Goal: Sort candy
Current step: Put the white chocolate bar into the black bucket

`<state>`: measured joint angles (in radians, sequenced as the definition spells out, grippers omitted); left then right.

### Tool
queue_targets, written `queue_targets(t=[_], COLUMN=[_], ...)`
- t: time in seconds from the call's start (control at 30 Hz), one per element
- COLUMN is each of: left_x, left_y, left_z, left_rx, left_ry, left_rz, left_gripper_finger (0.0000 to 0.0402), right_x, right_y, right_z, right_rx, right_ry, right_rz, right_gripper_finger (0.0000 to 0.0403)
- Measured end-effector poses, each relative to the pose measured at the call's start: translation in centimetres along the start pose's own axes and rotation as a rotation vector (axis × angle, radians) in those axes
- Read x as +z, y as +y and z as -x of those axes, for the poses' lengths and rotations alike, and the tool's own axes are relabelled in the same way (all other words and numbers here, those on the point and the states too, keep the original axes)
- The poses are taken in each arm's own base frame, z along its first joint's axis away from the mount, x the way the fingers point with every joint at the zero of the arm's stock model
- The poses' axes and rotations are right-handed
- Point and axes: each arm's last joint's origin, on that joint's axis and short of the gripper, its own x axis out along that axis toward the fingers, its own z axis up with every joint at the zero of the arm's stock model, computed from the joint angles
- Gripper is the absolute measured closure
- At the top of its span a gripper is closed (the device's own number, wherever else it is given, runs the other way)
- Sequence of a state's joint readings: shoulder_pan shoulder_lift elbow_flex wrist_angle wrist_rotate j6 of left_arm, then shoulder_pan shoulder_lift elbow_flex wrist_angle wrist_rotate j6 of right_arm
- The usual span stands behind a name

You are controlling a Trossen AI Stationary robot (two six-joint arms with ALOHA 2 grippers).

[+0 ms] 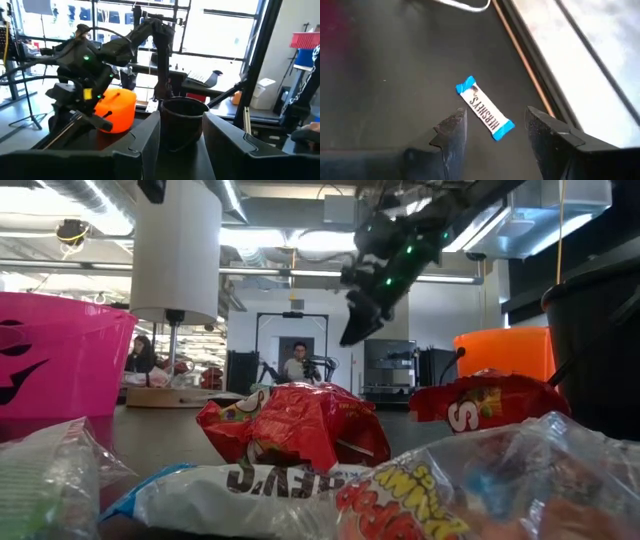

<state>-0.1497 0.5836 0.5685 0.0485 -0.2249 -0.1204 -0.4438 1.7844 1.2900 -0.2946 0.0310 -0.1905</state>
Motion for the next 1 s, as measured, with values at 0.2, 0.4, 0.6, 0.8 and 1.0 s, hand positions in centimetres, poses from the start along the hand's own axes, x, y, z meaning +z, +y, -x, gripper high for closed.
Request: queue_targets(t=[0.2, 0.4, 0.6, 0.8, 1.0], left_x=[-2.8, -4.6, -4.8, -4.8, -4.8], left_y=[0.4, 0.6, 0.7, 0.7, 0.7], left_z=[-0.4, -0.4, -0.4, -0.4, -0.4], left_rx=[0.048, 0.063, 0.066, 0.066, 0.065], left_ry=[-0.006, 0.03, 0.033, 0.033, 0.033], left_rz=[0.001, -0.001, 0.023, 0.022, 0.018], left_gripper_finger=[0.0262, 0.0262, 0.0262, 0.0262, 0.0262], right_x=[-1.2, -2.9, -4.3, -5.0, -5.1], right_y=[-0.4, -0.8, -1.4, -1.5, -1.0], right_z=[-3.5, -6.1, -8.1, -8.8, -8.7], right_rx=[-0.008, -0.025, -0.033, -0.026, 0.104], right_ry=[0.025, 0.093, 0.131, 0.161, 0.158], right_rz=[0.015, 0.003, -0.056, -0.071, -0.082], right_gripper_finger=[0.0205, 0.0205, 0.0205, 0.0205, 0.0205])
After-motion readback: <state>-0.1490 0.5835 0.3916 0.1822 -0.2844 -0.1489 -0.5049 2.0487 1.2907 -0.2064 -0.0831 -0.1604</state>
